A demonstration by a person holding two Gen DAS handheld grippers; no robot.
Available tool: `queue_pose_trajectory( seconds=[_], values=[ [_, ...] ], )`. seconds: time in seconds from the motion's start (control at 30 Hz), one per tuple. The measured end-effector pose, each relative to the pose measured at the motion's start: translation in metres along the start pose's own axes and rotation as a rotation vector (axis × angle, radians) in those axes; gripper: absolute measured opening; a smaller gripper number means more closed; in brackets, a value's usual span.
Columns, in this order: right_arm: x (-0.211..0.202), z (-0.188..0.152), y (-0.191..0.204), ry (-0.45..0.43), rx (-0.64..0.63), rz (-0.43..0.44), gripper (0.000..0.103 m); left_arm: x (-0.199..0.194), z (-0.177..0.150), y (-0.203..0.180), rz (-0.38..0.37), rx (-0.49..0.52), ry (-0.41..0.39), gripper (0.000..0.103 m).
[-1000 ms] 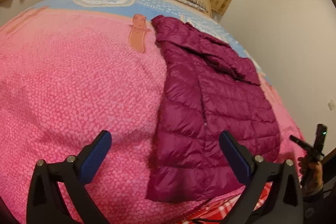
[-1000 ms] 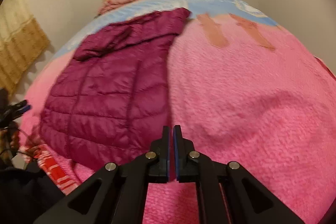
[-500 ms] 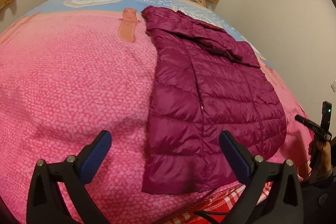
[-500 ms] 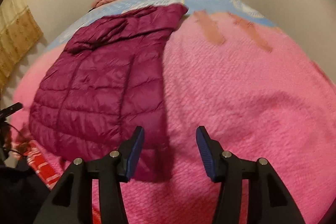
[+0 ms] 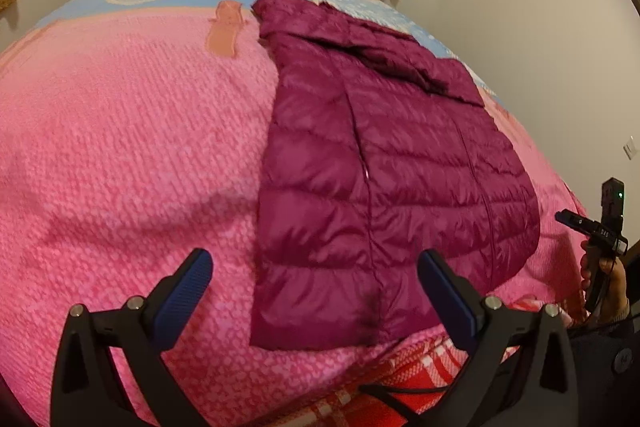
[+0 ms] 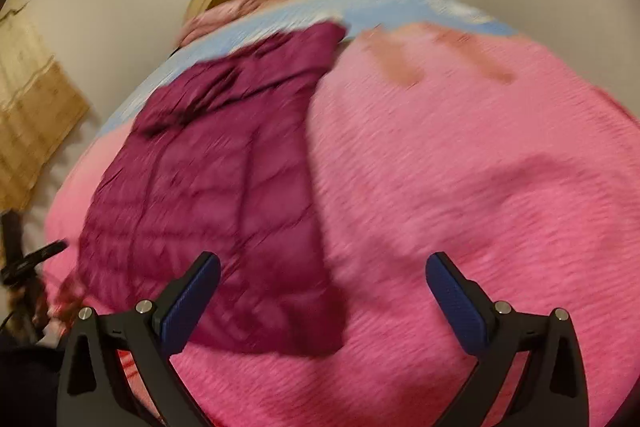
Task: Fold large clothes
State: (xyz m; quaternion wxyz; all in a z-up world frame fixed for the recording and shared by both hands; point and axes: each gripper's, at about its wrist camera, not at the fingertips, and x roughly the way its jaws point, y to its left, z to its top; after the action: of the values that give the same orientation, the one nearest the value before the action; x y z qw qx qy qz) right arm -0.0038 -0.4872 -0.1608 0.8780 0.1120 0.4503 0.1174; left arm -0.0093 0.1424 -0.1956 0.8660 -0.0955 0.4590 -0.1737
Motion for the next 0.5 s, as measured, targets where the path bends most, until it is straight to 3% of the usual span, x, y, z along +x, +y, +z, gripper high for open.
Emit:
queue_pose_trajectory(
  seconds=[0.13, 0.23, 0.27, 0.3, 0.37, 0.47, 0.5],
  values=[
    [0.022, -0.012, -0.001, 0.081, 0.054, 0.083, 0.101, 0.006, -0.005, -0.005, -0.009, 0.017, 0.022, 0.097],
    [0.034, -0.017, 0.002, 0.111, 0.057, 0.087, 0.09, 0.007, -0.006, -0.01, -0.026, 0.041, 0.018, 0.095],
    [0.037, -0.018, 0.002, 0.118, 0.061, 0.092, 0.081, 0.01, -0.008, -0.009, -0.031, 0.041, 0.03, 0.086],
    [0.041, -0.02, 0.002, 0.132, 0.068, 0.103, 0.059, 0.014, -0.009, -0.008, -0.038, 0.035, 0.055, 0.074],
    [0.048, -0.023, 0.0, 0.143, 0.087, 0.124, 0.038, 0.021, -0.011, -0.006, -0.05, 0.022, 0.093, 0.064],
    [0.053, -0.029, -0.004, 0.158, 0.126, 0.195, 0.036, 0.024, -0.013, 0.0, -0.091, -0.016, 0.115, 0.062],
    [0.055, -0.03, -0.007, 0.16, 0.147, 0.221, 0.036, 0.024, -0.014, 0.001, -0.106, -0.026, 0.117, 0.055]
  ],
)
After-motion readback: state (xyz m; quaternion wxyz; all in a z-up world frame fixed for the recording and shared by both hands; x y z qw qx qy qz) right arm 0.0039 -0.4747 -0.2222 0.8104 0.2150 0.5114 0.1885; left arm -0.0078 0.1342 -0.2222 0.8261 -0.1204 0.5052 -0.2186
